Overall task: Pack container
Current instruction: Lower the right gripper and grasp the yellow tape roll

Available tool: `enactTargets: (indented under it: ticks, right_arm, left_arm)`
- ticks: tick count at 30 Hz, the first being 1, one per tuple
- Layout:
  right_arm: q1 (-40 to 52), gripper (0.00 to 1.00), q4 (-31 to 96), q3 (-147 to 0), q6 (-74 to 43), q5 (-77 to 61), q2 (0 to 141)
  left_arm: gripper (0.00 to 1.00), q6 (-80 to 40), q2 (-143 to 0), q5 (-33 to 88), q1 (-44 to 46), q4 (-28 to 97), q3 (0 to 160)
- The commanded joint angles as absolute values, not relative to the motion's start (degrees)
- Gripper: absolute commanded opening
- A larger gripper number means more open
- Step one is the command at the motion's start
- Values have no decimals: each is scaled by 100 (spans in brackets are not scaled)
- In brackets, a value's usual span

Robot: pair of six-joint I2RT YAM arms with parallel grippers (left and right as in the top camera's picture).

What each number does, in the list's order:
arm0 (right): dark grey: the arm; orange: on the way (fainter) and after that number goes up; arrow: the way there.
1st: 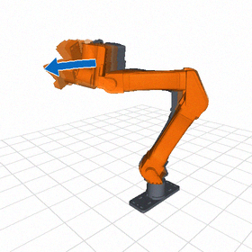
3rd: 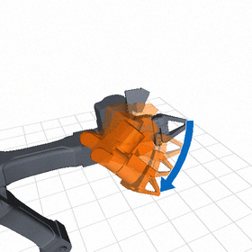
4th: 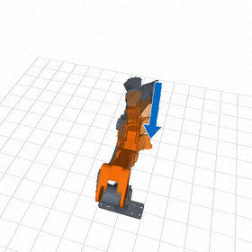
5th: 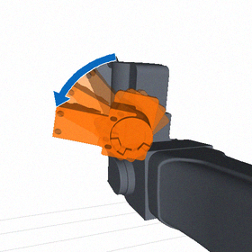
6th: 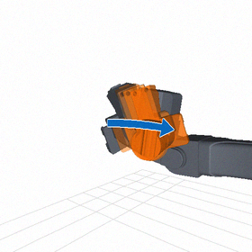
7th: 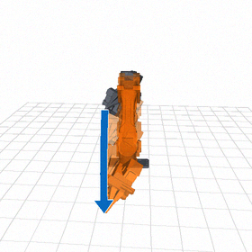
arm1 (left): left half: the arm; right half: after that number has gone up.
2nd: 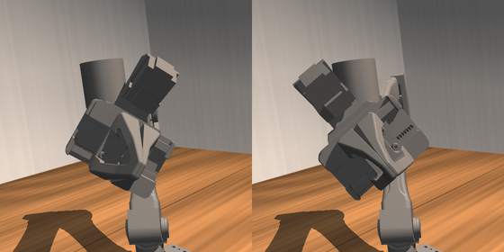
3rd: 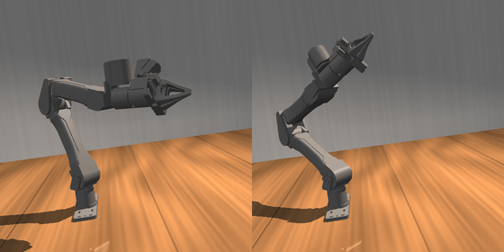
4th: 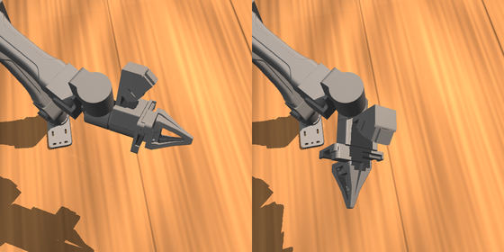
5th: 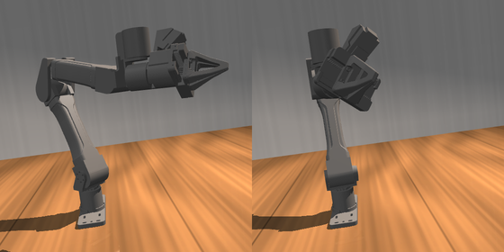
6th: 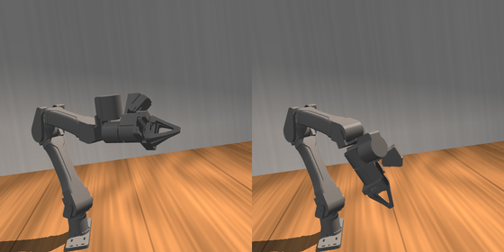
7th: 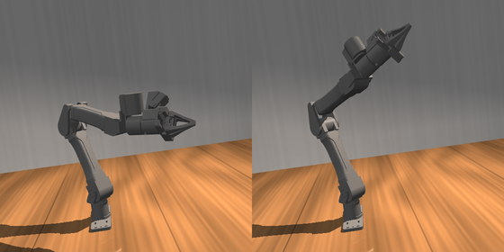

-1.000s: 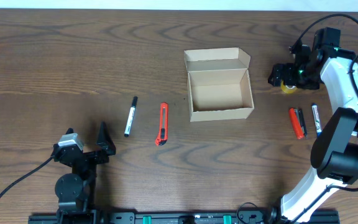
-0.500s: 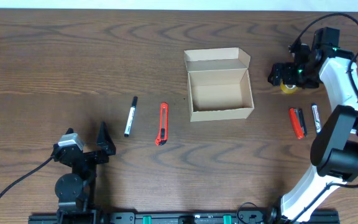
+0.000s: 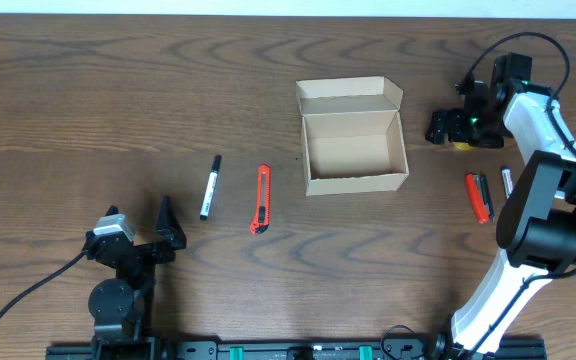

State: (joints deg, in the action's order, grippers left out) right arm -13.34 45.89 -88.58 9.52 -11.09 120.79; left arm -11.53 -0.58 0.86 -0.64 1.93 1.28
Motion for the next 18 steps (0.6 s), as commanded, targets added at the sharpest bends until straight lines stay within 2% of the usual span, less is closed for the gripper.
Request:
enactTargets:
  ticks: [1, 18]
  right_arm:
    - [-1363, 99, 4536, -8917, 1039, -1094, 12199]
    - [-1363, 99, 4372, -8908, 1037, -1094, 12199]
  left_arm:
    - [95, -1028, -21, -60, -71, 440, 27]
    - [95, -1028, -21, -60, -71, 440, 27]
